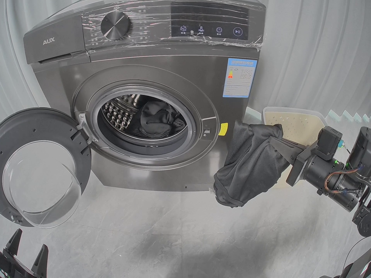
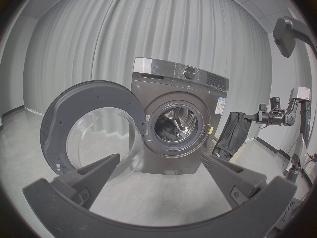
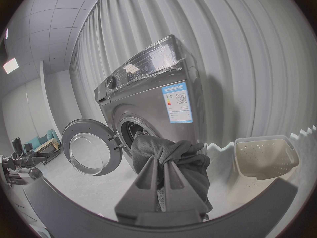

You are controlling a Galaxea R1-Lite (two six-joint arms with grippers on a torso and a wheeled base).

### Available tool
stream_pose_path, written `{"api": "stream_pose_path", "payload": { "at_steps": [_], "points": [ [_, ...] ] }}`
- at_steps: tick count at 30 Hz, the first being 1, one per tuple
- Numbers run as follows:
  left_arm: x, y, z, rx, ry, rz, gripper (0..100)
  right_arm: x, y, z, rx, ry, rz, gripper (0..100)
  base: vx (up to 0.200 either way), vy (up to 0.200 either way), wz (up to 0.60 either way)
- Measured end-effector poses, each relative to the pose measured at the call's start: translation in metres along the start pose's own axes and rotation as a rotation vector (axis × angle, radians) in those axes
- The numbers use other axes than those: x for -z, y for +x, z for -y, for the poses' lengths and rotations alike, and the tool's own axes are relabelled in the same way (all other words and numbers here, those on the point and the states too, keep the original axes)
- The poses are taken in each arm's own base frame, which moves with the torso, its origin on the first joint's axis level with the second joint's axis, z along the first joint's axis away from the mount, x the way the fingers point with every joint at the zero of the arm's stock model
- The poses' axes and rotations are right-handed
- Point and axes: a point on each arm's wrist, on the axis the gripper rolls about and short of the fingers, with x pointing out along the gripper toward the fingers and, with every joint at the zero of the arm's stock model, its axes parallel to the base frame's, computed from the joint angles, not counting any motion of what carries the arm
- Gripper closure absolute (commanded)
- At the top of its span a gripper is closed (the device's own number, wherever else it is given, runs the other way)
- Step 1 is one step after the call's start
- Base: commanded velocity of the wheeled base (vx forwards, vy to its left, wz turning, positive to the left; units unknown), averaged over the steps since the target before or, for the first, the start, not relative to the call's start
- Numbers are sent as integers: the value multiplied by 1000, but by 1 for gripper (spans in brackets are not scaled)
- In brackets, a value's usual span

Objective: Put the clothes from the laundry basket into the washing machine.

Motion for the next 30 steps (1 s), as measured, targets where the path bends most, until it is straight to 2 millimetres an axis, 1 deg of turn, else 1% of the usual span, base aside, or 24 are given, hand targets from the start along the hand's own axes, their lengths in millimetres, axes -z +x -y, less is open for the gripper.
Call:
{"api": "stream_pose_path", "payload": {
  "at_steps": [2,11,14,26,30],
  "points": [
    [0,0,0,0,2,0,0,0,0,0,-1,0,1,100,0,200,0],
    [0,0,0,0,5,-1,0,0,0,0,-3,0,0,100,0,0,0],
    [0,0,0,0,4,0,0,0,0,0,-2,0,-1,100,200,0,0],
    [0,0,0,-1,2,-2,0,0,0,0,-3,1,-1,100,0,0,0],
    [0,0,0,0,2,-1,0,1,-1,0,-2,0,-4,100,0,200,0]
  ]
}}
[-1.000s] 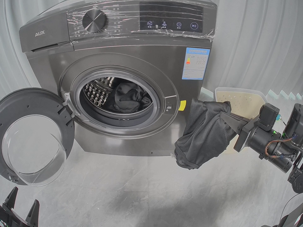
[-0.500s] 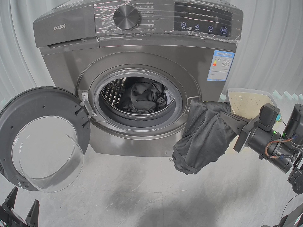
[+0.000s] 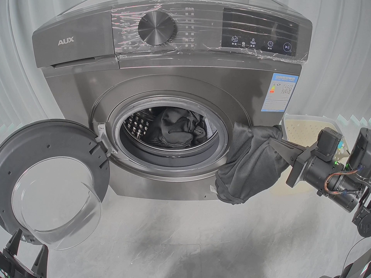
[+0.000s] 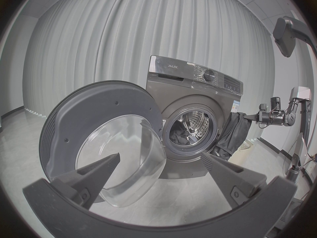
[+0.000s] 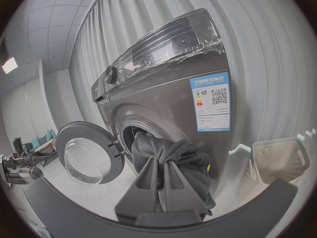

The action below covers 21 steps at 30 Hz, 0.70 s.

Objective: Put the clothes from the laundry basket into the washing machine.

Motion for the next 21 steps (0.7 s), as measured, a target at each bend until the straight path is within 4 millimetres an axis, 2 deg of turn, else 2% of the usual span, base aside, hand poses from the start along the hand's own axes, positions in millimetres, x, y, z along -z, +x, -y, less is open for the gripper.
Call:
{"api": "stream_pose_path", "payload": {
  "at_steps": [9,17,21],
  "points": [
    [0,0,0,-2,1,2,0,1,0,0,0,0,-3,100,0,200,0],
    [0,0,0,2,2,2,0,1,0,0,-1,0,-3,100,0,0,0],
    [0,0,0,-1,2,2,0,1,0,0,-1,0,-3,100,-200,0,0]
  ]
}}
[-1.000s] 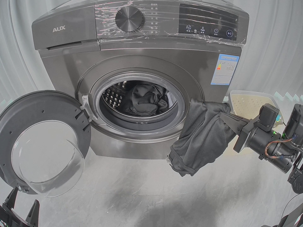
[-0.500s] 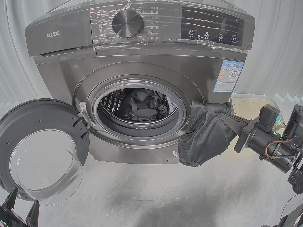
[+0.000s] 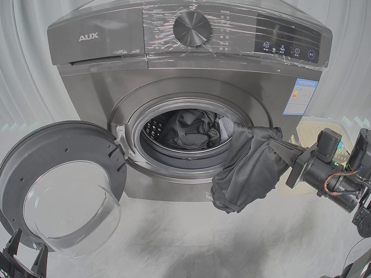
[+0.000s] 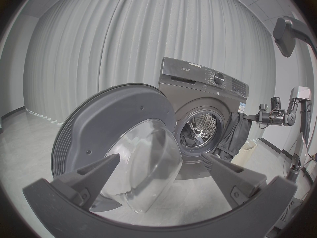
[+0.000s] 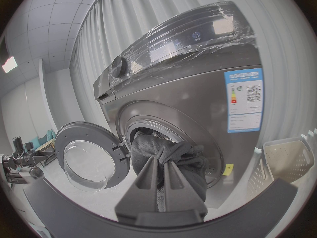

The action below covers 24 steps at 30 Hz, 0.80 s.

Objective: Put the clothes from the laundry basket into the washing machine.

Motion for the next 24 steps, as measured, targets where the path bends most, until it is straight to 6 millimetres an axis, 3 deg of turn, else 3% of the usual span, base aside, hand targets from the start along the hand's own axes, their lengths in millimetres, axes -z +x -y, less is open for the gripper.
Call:
{"api": "stream_pose_path", "payload": {
  "at_steps": [2,17,24],
  "points": [
    [0,0,0,0,1,0,0,0,0,0,0,0,1,100,-200,0,0],
    [0,0,0,1,4,0,0,-1,-3,-5,-21,0,3,100,0,0,0],
    [0,0,0,1,4,0,0,-4,0,-20,-85,39,12,100,-171,0,0]
  ]
}}
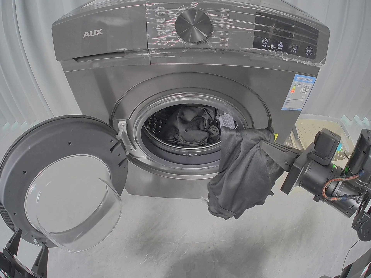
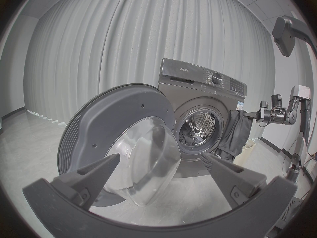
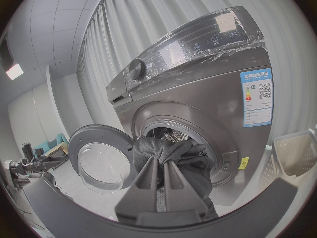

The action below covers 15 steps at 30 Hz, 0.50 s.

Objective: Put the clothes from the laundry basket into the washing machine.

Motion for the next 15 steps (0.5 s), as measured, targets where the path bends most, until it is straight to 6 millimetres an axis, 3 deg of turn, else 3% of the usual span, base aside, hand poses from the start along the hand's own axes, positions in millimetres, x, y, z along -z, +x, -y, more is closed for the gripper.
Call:
{"api": "stream_pose_path", "payload": {
  "at_steps": [15],
  "points": [
    [0,0,1,22,64,-1,0,-5,31,-15,-45,52,25,100,0,0,0]
  ]
}}
